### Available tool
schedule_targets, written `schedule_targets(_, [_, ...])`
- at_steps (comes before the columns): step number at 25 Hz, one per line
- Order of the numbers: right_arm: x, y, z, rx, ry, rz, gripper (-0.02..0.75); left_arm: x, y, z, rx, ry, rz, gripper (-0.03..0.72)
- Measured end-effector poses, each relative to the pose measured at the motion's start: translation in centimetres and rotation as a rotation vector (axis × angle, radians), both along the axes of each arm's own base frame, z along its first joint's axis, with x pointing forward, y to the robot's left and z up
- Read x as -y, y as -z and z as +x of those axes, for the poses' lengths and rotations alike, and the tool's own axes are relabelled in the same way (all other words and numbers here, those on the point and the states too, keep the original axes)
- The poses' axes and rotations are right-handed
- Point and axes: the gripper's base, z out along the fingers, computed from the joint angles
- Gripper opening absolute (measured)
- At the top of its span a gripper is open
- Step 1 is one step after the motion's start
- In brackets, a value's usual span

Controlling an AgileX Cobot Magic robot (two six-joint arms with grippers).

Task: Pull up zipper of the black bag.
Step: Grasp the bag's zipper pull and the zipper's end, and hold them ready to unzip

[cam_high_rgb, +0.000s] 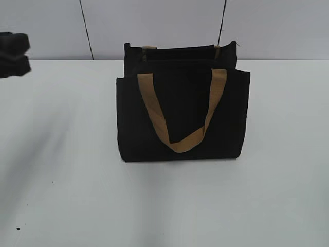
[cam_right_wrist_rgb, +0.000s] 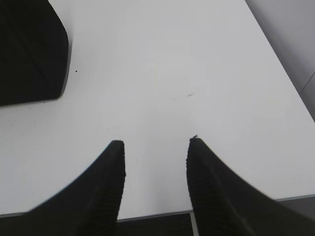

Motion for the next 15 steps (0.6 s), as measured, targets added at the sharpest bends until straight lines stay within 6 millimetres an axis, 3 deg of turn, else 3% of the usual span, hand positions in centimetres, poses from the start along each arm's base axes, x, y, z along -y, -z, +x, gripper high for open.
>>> schedule_targets(6, [0.0, 0.0, 0.0, 0.0, 0.0, 0.0, 0.326, 2.5, 4.9, 2.7, -0.014, 0.095, 0.035, 0.241])
schedule_targets(15, [0.0, 0.0, 0.0, 0.001, 0.0, 0.0, 0.326, 5.4, 10.7, 4.0, 0.013, 0.342, -0.027, 0.326])
